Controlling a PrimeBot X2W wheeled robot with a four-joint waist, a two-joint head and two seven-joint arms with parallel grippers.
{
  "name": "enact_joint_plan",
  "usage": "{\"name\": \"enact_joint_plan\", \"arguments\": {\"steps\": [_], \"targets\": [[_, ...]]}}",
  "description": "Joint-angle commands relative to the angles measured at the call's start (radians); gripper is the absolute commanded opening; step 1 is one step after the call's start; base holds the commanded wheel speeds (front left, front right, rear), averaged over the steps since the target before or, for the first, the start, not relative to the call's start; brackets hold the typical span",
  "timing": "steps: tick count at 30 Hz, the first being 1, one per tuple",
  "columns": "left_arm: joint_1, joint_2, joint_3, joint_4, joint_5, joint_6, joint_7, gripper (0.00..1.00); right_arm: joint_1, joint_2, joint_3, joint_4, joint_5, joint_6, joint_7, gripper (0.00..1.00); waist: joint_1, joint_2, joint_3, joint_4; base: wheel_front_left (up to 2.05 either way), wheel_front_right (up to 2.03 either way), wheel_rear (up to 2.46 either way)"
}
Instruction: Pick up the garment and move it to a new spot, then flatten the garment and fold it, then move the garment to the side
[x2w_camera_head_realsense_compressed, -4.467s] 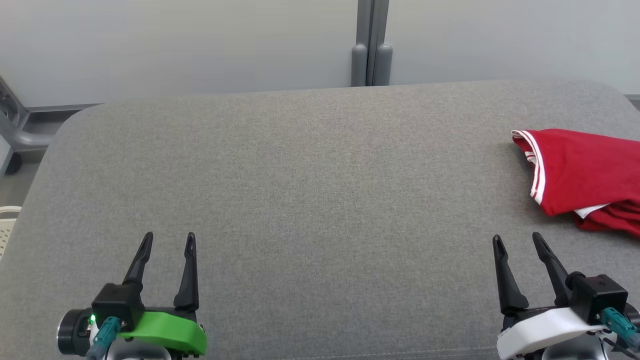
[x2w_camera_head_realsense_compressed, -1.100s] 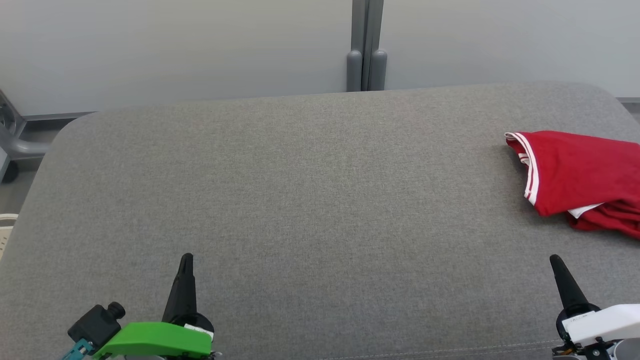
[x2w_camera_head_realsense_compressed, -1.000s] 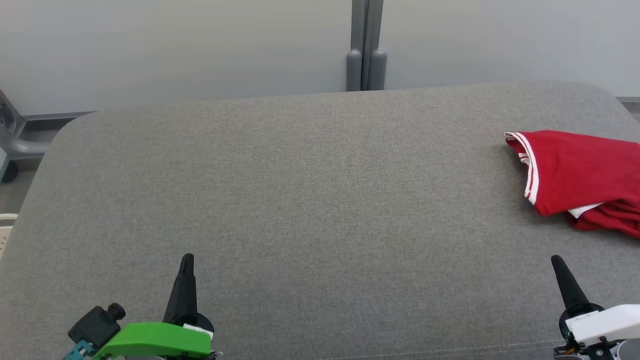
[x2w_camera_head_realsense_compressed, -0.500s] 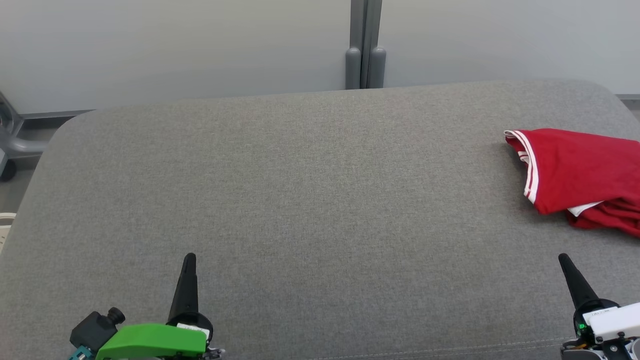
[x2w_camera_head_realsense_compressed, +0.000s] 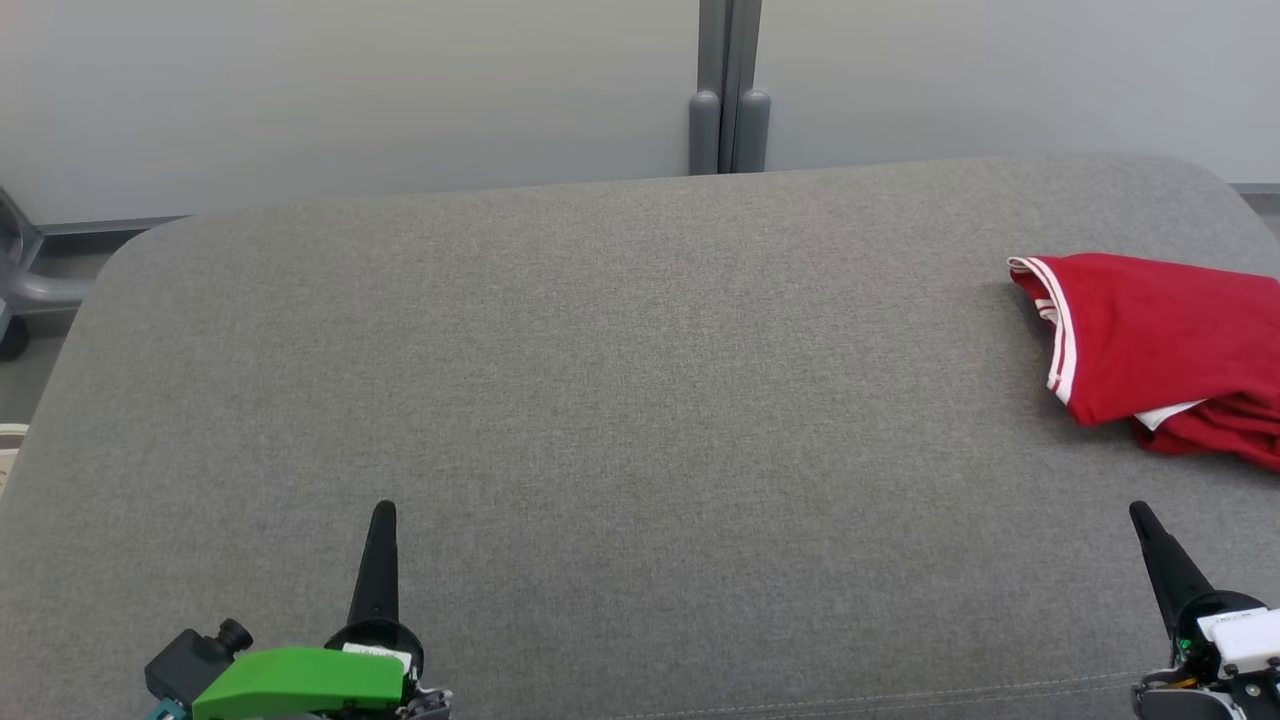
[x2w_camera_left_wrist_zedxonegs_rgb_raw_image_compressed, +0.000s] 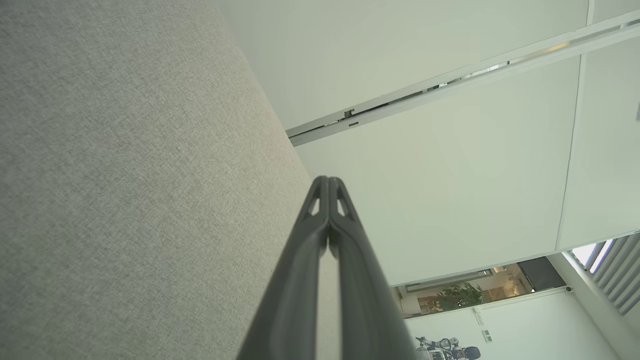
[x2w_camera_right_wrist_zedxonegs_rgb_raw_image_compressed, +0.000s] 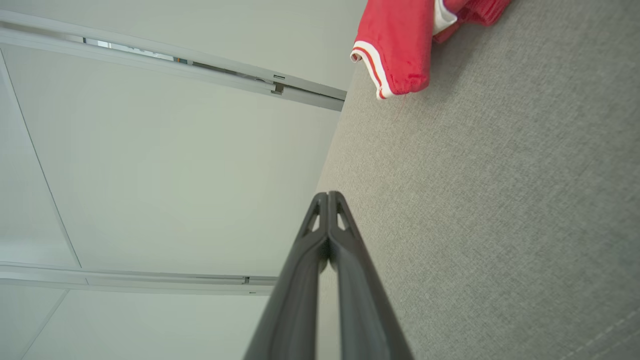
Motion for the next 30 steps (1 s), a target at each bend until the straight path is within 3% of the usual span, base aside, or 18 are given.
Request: {"name": "enact_joint_plan", "arguments": {"steps": [1, 30], "targets": [[0.008, -0.002, 0.008, -0.009, -0.028, -0.010, 0.000, 0.00, -0.016, -0.004, -0.010, 0.000, 0.029, 0.001, 0.009, 0.00, 0.0000, -0.0001, 0.001, 0.000, 0.00, 0.00, 0.00], [0.021, -0.032, 0.018, -0.026, -0.219, -0.047, 0.010, 0.00, -0.044, 0.008, -0.086, 0.040, 0.248, 0.000, 0.099, 0.00, 0.0000, -0.0001, 0.012, -0.005, 0.00, 0.00, 0.00]]}}
